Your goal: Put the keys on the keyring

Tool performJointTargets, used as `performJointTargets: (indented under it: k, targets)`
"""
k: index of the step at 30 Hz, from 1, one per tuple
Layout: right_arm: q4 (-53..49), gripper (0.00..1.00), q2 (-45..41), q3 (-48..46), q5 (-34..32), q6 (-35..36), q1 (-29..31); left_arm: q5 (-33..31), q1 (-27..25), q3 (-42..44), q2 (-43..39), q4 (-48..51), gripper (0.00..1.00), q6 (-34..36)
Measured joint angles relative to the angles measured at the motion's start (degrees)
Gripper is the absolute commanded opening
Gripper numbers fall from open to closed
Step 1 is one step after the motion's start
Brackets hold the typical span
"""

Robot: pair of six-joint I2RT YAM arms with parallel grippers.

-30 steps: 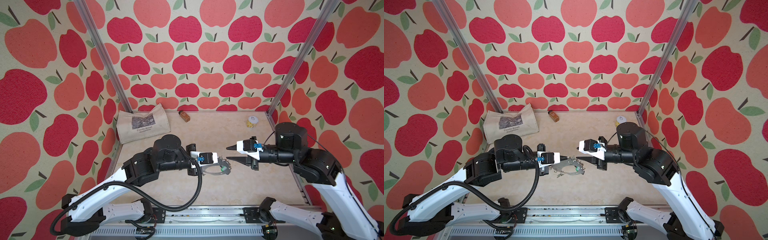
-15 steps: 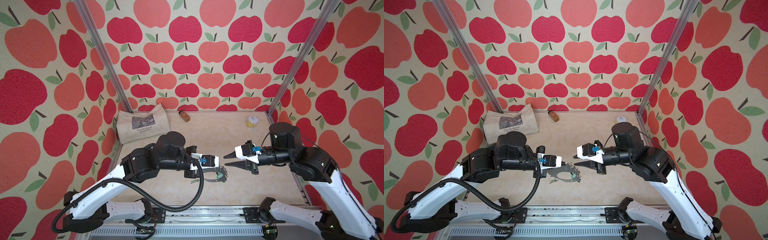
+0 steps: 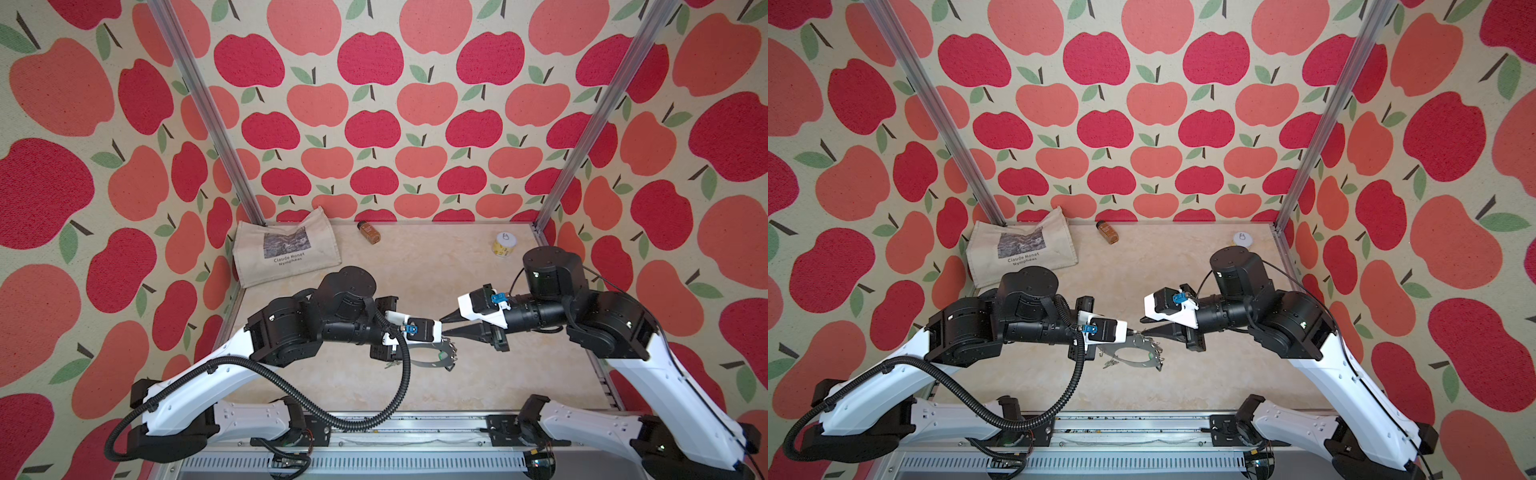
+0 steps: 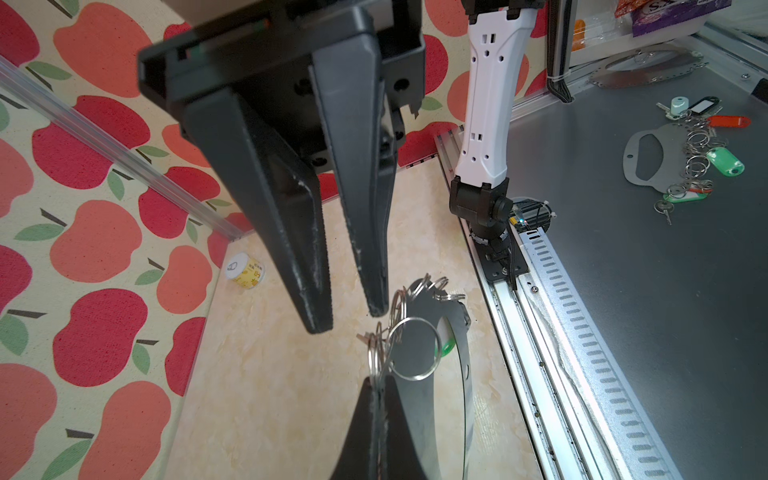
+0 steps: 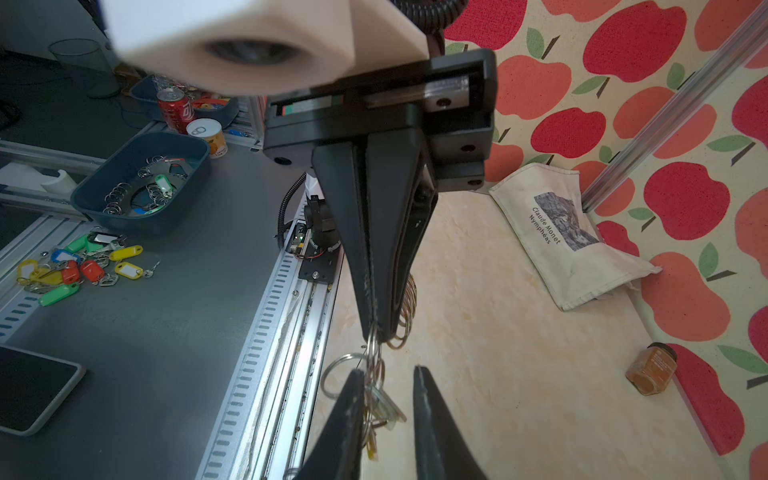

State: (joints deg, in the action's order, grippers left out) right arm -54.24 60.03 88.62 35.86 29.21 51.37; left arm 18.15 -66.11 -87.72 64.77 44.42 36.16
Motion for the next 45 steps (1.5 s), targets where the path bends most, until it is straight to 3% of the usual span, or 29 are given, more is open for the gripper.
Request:
performJointTargets:
  k: [20, 34, 40, 43, 45]
  targets:
    - [0.11, 0.18, 0.85, -0.13, -0.85, -0.87, 1.14, -2.29, -0.68, 0.02, -0.39, -0.50, 0.00, 1.07]
    - [-0.33, 0.24, 1.66, -0.13, -0.85, -1.46, 1.51, -4.13, -1.70, 0.15, -0.39, -0.35, 0.00, 2.43]
    - [-0.81, 0.11, 1.70, -0.17, -1.16, -2.03, 1.57, -5.51, -2.16, 0.17, -0.39, -0.33, 0.00, 3.02]
    - [-0.81, 0.00, 1.60, -0.37, -1.42, -1.92, 1.66, -5.99, -2.29, 0.26, -0.39, -0.28, 0.00, 3.23]
    - [-0.90, 0.00, 1.53, -0.39, -1.77, -1.62, 1.88, -6.19, -2.36, 0.28, -0.39, -0.24, 0.00, 3.19]
